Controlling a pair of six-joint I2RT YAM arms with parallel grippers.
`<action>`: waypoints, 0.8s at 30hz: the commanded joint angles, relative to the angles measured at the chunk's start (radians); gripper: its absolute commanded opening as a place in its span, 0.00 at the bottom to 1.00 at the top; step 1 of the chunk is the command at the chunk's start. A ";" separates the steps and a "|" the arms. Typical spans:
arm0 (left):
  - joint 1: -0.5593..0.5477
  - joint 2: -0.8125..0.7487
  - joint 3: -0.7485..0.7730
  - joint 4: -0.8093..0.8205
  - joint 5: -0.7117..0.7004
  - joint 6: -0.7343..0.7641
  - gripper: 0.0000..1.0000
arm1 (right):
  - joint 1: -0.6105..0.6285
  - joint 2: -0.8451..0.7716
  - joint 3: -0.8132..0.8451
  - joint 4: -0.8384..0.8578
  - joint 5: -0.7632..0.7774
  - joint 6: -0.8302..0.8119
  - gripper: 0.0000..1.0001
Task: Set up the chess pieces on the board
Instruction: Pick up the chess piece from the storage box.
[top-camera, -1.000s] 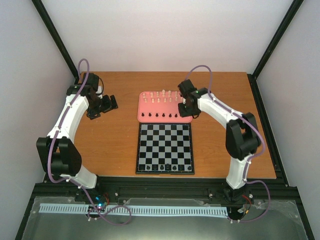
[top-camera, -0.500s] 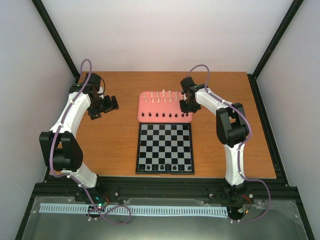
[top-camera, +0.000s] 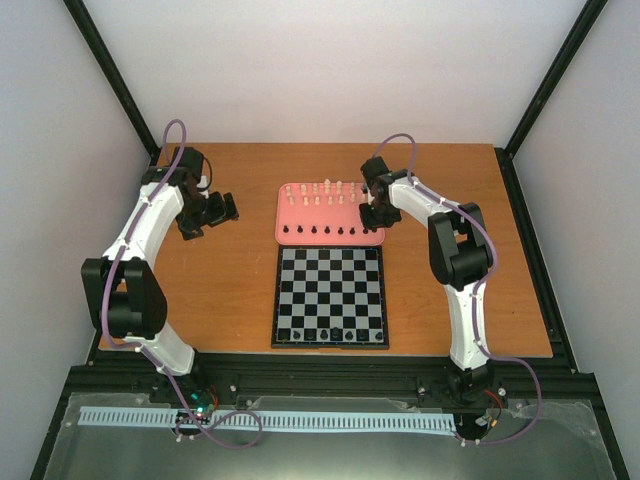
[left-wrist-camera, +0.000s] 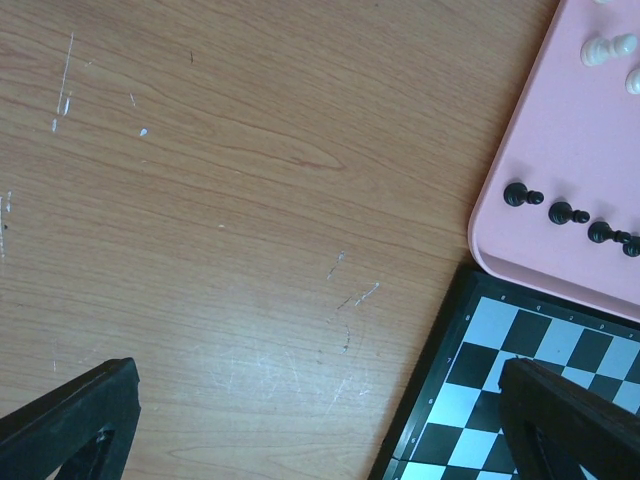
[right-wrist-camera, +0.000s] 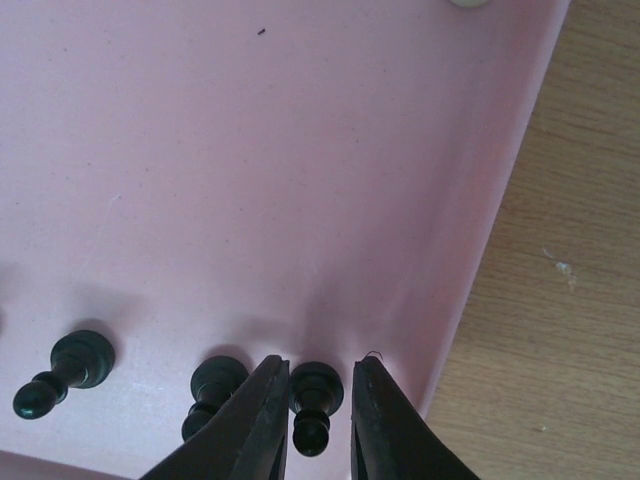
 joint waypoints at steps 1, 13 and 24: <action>-0.003 0.005 0.042 0.001 -0.004 -0.014 1.00 | -0.008 0.007 0.021 -0.008 -0.005 -0.008 0.18; -0.003 -0.004 0.037 0.001 0.000 -0.009 1.00 | -0.007 -0.035 0.022 -0.017 -0.012 -0.001 0.03; -0.003 -0.016 0.030 0.013 0.018 0.006 1.00 | 0.066 -0.434 -0.297 -0.011 -0.057 0.069 0.03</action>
